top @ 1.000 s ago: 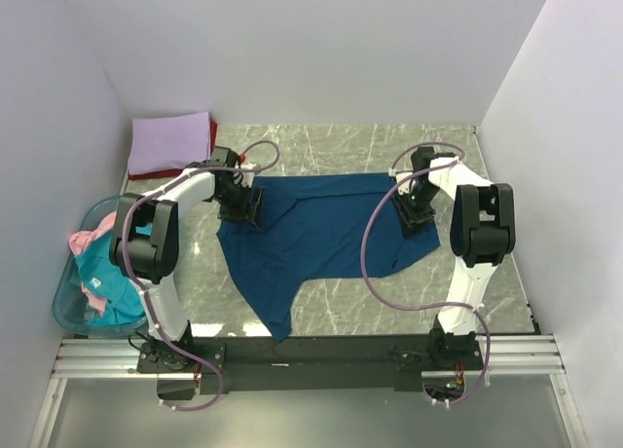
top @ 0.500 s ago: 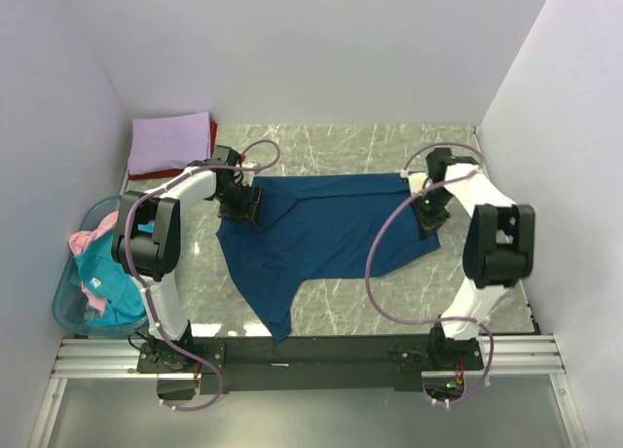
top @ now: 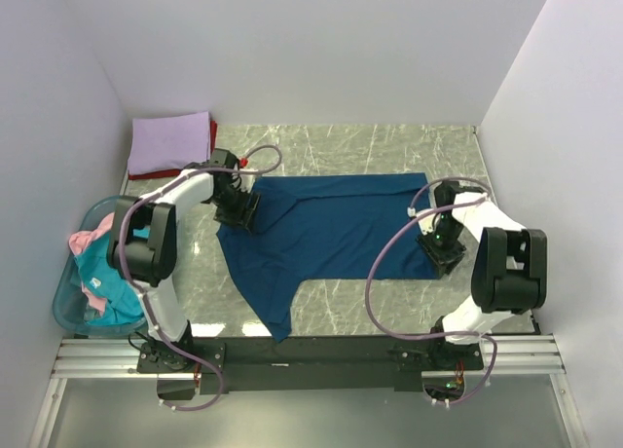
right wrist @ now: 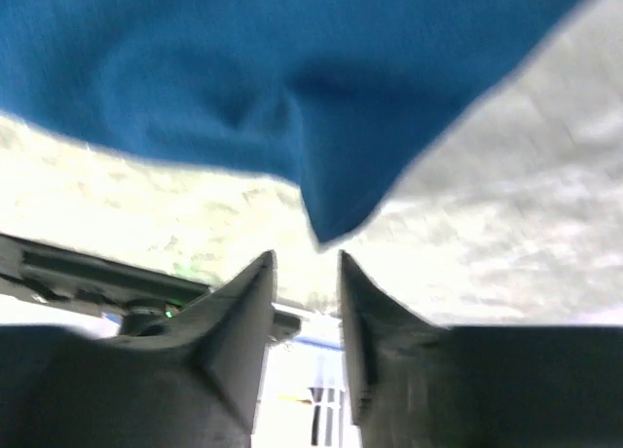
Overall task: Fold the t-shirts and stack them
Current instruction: Fold the tshirt
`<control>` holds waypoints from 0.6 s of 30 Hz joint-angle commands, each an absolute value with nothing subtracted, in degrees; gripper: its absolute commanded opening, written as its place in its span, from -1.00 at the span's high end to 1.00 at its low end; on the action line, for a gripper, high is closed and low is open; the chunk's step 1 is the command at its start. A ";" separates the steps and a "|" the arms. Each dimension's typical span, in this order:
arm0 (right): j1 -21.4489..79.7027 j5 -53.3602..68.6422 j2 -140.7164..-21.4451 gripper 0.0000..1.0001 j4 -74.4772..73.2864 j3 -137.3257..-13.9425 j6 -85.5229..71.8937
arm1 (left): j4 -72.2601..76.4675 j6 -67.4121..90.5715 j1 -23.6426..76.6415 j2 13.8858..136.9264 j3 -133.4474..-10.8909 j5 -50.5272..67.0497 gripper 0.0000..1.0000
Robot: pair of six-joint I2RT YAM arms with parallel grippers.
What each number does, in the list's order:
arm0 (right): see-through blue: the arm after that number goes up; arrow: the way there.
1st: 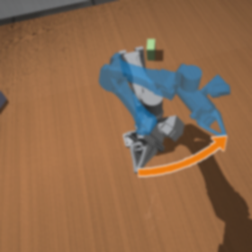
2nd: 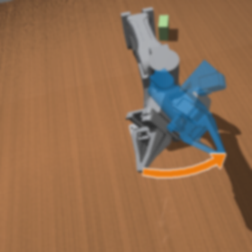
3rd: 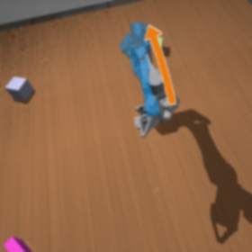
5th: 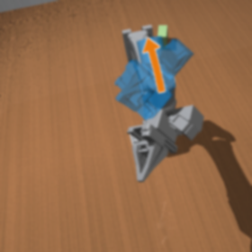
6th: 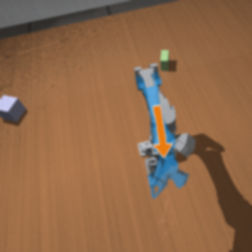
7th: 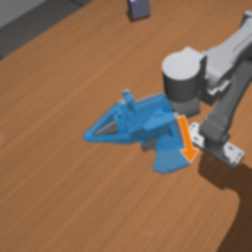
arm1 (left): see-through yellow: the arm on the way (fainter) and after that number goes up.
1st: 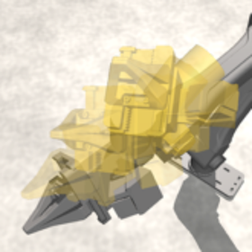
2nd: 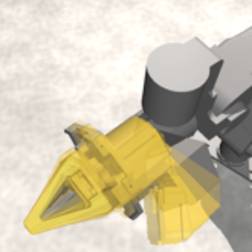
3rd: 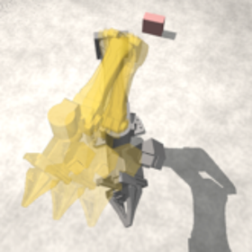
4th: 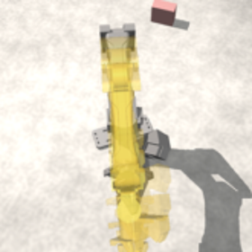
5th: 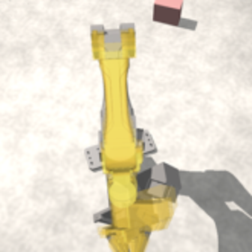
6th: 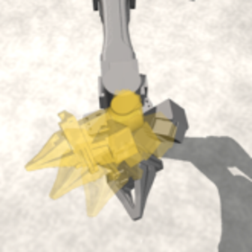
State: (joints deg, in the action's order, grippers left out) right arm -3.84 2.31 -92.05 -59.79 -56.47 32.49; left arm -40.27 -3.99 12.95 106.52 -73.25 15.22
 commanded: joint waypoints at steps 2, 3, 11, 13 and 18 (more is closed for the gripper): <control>-5.45 -1.76 -84.82 0.03 -61.17 -58.88 35.86 | -48.50 -14.39 13.18 95.83 -71.55 23.62 -0.32; -5.45 -1.50 -84.55 -0.02 -61.78 -60.02 35.77 | -50.60 -18.94 13.44 94.58 -71.02 27.21 -0.34; -3.17 12.45 -90.78 0.00 -64.07 -68.64 31.21 | -52.03 -22.68 18.28 88.93 -58.63 22.77 -0.27; -2.20 13.62 -92.98 0.06 -62.32 -67.07 29.71 | -53.17 -23.38 18.54 91.13 -58.18 22.24 -0.04; -0.62 12.92 -97.81 0.33 -55.74 -63.02 27.95 | -50.28 -21.28 22.50 94.21 -56.78 18.03 0.21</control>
State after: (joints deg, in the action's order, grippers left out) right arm -0.97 11.49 -95.48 -59.51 -64.40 29.98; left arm -51.92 -21.34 20.34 93.69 -56.90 20.78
